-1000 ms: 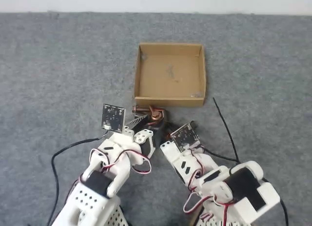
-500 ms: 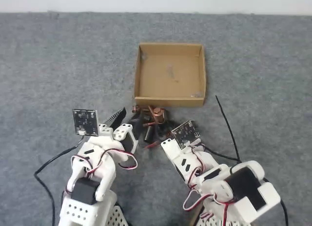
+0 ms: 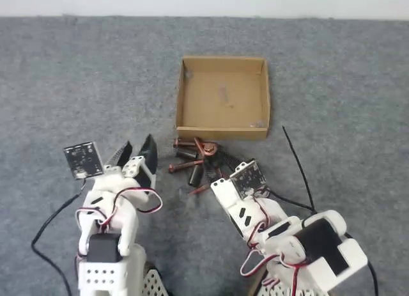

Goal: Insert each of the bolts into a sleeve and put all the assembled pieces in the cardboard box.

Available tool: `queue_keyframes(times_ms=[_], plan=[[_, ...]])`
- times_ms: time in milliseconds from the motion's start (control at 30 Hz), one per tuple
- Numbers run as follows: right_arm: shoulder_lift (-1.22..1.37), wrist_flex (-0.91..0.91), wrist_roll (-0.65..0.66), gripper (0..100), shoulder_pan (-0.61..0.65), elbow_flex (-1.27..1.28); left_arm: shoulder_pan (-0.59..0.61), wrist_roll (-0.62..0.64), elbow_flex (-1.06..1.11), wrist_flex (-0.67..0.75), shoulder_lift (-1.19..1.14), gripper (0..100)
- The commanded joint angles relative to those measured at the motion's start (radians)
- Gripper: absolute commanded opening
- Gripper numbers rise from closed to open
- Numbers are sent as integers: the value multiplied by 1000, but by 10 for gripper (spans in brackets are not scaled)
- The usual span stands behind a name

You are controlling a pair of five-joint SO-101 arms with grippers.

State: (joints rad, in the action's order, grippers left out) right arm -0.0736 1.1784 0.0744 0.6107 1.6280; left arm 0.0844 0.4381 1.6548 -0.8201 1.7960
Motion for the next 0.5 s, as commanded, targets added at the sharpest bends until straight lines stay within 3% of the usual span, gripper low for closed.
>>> queue_keyframes(times_ms=[0, 200, 367, 467], plan=[[-59, 64, -9, 6, -44, -11, 60, 9, 28, -3, 26, 166], [-61, 127, -3, 6, -56, -12, 77, 3, 30, -66, 25, 166], [-166, 113, -2, 6, -61, 8, 78, -86, 30, -115, 25, 166], [-288, -18, -5, 6, -96, -8, 78, -92, 30, -135, 25, 166]])
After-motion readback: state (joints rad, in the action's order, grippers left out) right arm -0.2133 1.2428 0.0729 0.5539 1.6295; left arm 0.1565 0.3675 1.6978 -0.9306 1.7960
